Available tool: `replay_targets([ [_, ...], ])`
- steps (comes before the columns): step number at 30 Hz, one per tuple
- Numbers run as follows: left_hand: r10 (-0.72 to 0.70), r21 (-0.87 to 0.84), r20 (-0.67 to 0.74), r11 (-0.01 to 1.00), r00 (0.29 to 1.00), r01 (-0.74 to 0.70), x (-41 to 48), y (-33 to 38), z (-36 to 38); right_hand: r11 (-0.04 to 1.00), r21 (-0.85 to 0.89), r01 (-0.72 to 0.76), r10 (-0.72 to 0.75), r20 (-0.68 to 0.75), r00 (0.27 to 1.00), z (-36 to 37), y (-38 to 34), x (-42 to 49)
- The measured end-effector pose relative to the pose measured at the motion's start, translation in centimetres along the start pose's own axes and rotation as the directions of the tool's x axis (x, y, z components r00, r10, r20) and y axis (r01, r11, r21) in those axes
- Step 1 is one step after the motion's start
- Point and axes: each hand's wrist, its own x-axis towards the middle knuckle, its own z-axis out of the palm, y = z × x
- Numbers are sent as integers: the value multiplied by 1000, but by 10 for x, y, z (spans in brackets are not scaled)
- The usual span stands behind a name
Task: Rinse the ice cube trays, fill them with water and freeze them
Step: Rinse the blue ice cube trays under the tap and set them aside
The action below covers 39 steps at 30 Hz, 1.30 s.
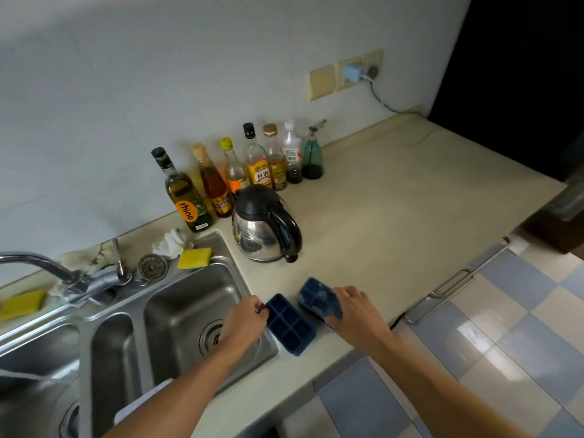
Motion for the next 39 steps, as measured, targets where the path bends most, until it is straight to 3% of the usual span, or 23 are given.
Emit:
replay_targets([
  [4,-21,26,-84,999,996,23,-2,2,7,1000,-27,7,-6,36,999,9,4,5],
  [8,-16,127,-64,992,998,24,-4,0,13,996,-79,44,-40,48,998,10,5,9],
  [11,89,104,-56,991,994,-83,-7,-5,14,990,-127,62,-56,52,997,11,5,11],
  [15,263,245,146,925,954,-292,-17,-14,29,999,-10,40,-40,3,999,9,2,8],
  [20,288,340,139,884,947,-319,-20,-23,37,988,141,59,-43,-117,992,-10,-17,1],
  [22,300,246,127,914,945,-323,-20,-23,33,982,162,100,-74,-157,985,-19,-34,-1],
  [24,329,34,51,943,943,-330,-24,-22,24,970,195,144,-111,-172,979,-25,-55,-4],
  [26,259,-206,-47,942,965,-263,-29,-23,8,957,222,189,-151,-177,973,-25,-80,-6],
  [28,165,-519,-81,835,983,-183,-31,-28,-14,943,237,233,-191,-187,964,-21,-111,-7],
  [31,74,-834,-32,548,997,-67,-33,-52,-53,918,289,272,-231,-167,958,-4,-165,-6],
  [39,-218,-994,73,63,973,88,-39,-211,-153,888,328,321,-340,0,940,114,-364,4],
])
